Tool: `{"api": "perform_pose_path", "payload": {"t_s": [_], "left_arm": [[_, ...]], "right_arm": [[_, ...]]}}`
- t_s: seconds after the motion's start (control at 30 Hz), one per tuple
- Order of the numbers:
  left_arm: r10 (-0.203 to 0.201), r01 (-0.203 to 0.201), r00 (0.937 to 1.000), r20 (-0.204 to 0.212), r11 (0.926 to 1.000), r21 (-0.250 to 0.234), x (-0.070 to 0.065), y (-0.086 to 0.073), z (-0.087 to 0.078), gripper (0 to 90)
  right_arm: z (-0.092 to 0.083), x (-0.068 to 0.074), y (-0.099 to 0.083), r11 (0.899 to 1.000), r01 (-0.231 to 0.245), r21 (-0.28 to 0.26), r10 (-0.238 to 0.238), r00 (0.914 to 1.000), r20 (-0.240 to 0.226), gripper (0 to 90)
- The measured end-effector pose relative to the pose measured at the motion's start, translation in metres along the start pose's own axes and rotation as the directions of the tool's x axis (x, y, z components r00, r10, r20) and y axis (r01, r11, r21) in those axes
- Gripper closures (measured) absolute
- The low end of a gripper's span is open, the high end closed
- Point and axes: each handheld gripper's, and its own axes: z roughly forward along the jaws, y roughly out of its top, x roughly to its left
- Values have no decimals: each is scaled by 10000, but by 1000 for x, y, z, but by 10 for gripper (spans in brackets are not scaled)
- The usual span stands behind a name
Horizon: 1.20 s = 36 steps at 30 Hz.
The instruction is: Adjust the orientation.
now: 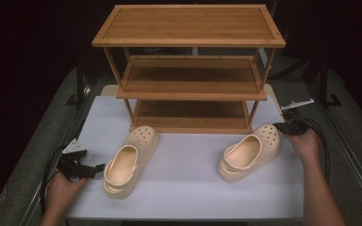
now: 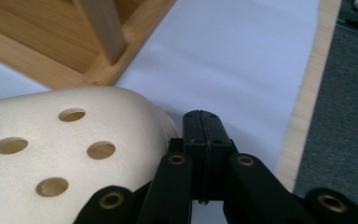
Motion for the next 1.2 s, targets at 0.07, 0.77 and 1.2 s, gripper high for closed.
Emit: {"api": "perform_pose_path", "payload": {"t_s": [0.07, 0.77, 1.2], "left_arm": [[-1, 1, 10000, 1, 10000, -1, 0, 0, 0, 0], [7, -7, 10000, -3, 10000, -26, 0, 0, 0, 0], [17, -17, 10000, 1, 10000, -17, 0, 0, 0, 0]], "right_arm": [[0, 1, -1, 10000, 50, -33, -50, 10000, -11, 899], [-6, 53, -12, 9986, 338, -415, -361, 9978, -563, 899], [-8, 93, -18, 9950, 767, -635, -824, 9923, -927, 899]]}}
